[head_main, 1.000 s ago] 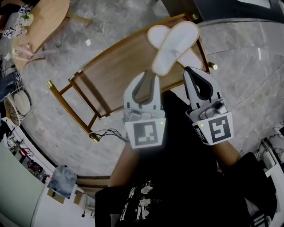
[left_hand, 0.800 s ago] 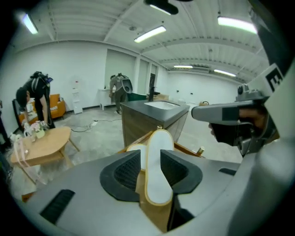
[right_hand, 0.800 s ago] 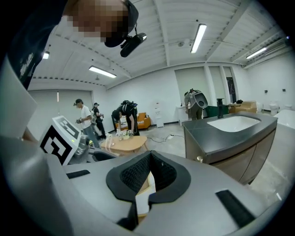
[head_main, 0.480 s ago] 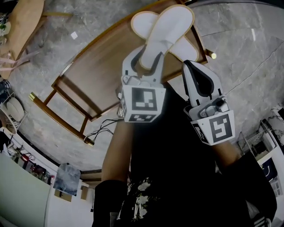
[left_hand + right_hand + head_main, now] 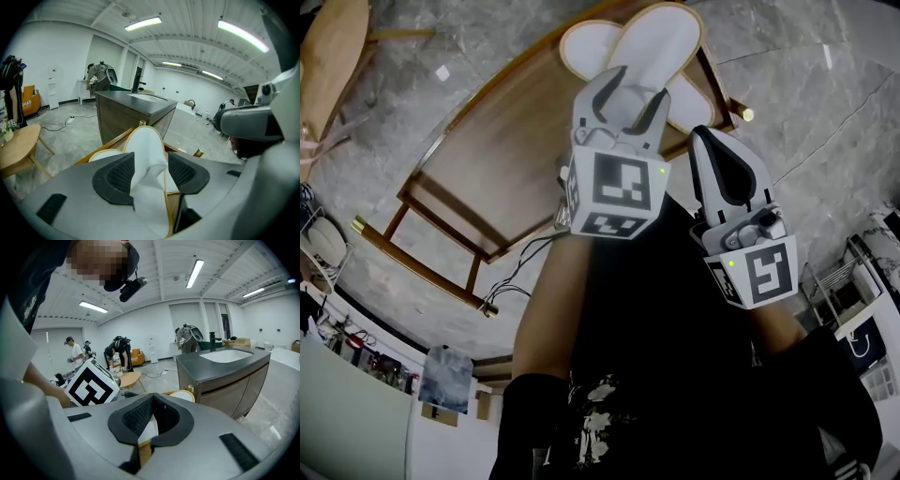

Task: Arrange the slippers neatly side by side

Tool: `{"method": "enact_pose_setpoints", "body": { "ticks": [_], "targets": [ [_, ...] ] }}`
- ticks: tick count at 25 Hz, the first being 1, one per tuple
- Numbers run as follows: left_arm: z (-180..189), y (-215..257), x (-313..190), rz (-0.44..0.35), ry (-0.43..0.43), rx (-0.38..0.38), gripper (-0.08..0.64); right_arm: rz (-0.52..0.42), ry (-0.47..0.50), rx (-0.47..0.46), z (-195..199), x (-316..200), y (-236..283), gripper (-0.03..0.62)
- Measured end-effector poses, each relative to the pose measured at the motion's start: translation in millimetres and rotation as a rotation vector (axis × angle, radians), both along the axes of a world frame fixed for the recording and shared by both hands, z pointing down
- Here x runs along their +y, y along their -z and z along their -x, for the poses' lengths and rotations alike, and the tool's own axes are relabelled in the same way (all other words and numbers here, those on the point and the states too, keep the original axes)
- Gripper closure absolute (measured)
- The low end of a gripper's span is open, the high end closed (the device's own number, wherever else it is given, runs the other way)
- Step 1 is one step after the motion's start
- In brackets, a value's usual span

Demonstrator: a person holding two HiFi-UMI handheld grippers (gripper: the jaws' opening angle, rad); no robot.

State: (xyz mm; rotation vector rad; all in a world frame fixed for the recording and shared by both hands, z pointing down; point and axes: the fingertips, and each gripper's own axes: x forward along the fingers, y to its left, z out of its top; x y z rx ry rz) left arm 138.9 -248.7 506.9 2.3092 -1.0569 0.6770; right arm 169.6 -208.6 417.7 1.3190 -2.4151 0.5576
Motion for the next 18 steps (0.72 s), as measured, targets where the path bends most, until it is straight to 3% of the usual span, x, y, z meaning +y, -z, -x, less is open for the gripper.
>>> {"method": "enact_pose_setpoints", "body": {
  "ticks": [8,13,18],
  "targets": [
    [-10,-17,-5,0.049,0.008,-0.041,0.367,0.015,-0.021,0.016,-10,-1,-3,0.594],
    [-2,-21,-9,0.034,0.064,-0.091,0.515,0.001,-0.027,0.013,-15,-3,3,0.594],
    [2,-10,-9,0.024,0.101,-0.077,0.537,-0.001,-0.023,0.012,-15,-2,5,0.594]
  ]
}}
